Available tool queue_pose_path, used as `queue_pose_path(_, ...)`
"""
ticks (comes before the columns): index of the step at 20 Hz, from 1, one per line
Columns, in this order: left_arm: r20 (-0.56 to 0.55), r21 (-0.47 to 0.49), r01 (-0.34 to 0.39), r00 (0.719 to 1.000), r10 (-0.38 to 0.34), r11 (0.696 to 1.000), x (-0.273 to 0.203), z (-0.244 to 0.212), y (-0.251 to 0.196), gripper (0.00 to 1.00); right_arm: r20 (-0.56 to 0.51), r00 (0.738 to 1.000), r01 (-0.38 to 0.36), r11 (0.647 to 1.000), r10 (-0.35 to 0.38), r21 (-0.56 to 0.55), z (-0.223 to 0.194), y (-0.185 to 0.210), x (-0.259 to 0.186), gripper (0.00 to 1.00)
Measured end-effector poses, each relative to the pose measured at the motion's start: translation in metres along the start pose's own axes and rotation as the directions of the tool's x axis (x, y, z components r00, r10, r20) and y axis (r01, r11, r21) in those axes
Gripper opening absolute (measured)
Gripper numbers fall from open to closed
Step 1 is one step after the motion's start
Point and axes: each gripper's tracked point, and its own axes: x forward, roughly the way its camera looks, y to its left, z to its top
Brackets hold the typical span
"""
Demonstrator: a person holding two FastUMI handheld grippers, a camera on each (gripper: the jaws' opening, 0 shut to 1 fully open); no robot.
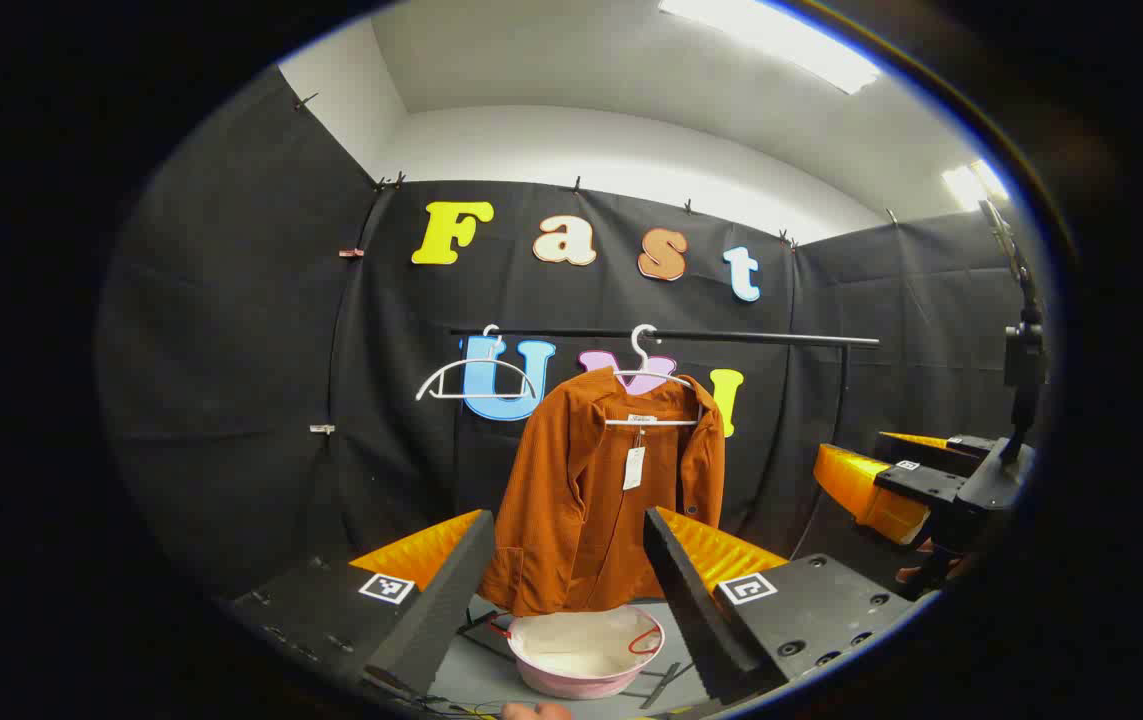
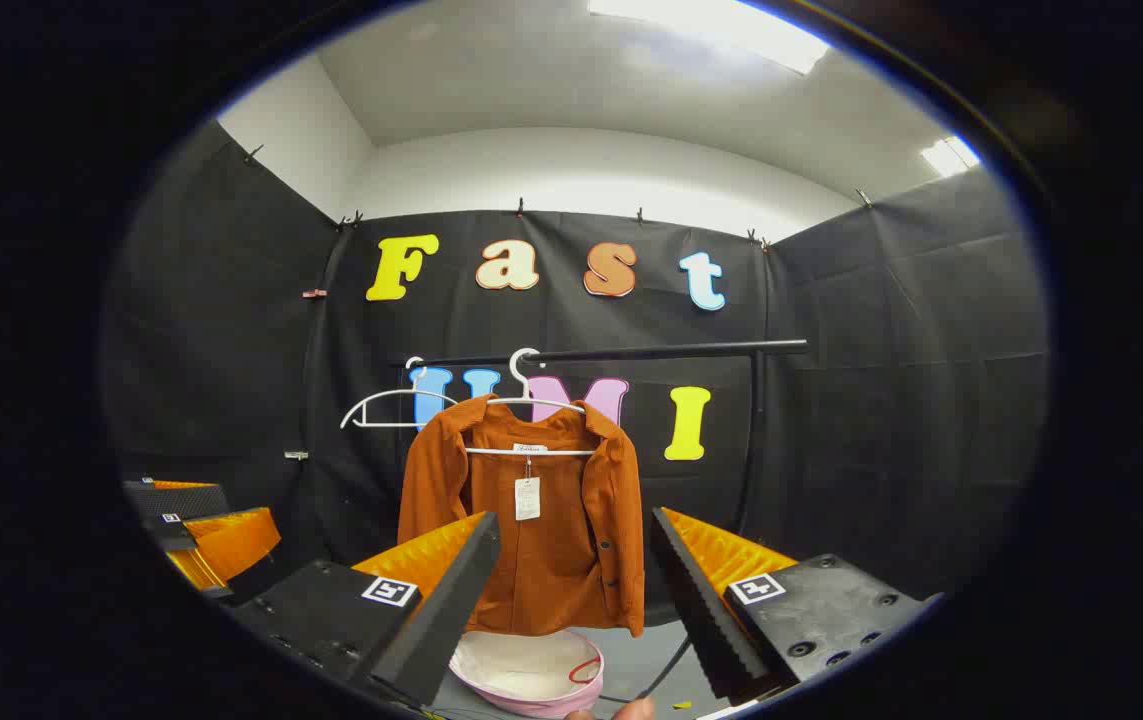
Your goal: Grasp the clothes on the hanger with both hands and then place them into the laundry hamper below.
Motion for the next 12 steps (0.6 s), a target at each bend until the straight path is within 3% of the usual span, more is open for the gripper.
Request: queue_pose_path(12, 0.005, 0.007, -0.004, 1.0, 0.004, 1.0, 0.007, 0.001, 0.013, 0.94, -0.007, 1.0, 0.003, 1.0, -0.003, -0.005, 0.0, 0.011, 0.006, 0.97)
